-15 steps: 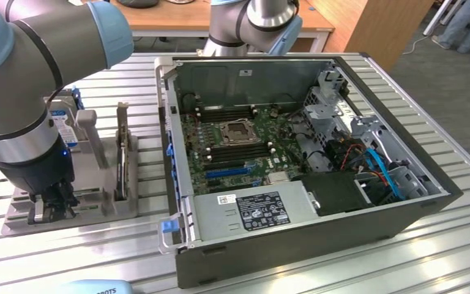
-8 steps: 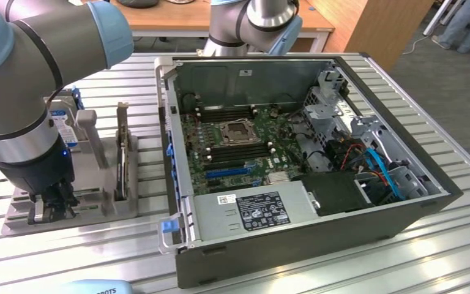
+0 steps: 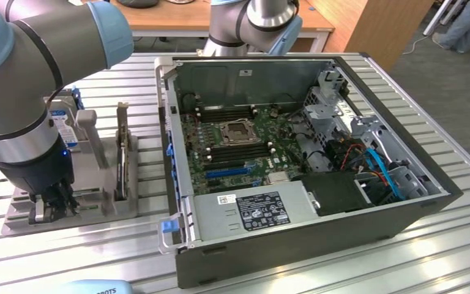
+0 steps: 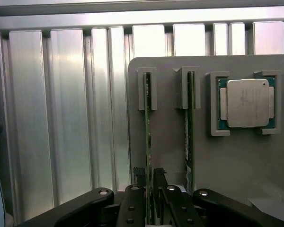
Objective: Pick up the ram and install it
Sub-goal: 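Pick up the ram and move it above insertion slot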
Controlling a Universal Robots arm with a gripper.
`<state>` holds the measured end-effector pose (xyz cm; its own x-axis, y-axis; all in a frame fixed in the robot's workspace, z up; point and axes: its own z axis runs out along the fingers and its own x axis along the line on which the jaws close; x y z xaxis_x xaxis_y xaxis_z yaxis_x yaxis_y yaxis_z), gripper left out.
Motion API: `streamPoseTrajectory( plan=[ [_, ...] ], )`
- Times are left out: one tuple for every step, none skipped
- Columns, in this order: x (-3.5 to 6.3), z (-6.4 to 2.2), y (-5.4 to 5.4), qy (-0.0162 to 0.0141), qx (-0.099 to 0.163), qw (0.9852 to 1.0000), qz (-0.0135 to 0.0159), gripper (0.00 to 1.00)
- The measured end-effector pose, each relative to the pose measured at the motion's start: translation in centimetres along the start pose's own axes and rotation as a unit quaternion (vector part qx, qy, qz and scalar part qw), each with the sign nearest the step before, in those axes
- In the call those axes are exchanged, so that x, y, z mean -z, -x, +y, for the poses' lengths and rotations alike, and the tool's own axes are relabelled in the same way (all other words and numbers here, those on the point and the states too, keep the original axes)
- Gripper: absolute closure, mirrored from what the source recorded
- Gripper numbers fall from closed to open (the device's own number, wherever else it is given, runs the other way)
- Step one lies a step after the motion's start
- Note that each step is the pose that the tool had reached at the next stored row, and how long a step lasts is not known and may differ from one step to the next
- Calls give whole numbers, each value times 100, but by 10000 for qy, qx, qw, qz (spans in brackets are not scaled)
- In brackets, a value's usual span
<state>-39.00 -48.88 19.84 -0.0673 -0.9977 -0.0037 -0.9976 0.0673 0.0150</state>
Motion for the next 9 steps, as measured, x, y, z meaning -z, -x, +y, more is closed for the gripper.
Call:
streamPoseTrajectory(
  plan=[
    [0, 0, 0, 0, 0, 10000, 0, 78],
    [0, 0, 0, 0, 0, 10000, 0, 78],
    [0, 0, 0, 0, 0, 10000, 0, 78],
    [1, 0, 0, 0, 0, 10000, 0, 78],
    [6, 0, 0, 0, 0, 10000, 0, 78],
    [15, 0, 0, 0, 0, 10000, 0, 78],
    [23, 0, 0, 0, 0, 10000, 0, 78],
    [31, 0, 0, 0, 0, 10000, 0, 78],
    [36, 0, 1, -1, 0, 10000, 0, 78]
  ],
)
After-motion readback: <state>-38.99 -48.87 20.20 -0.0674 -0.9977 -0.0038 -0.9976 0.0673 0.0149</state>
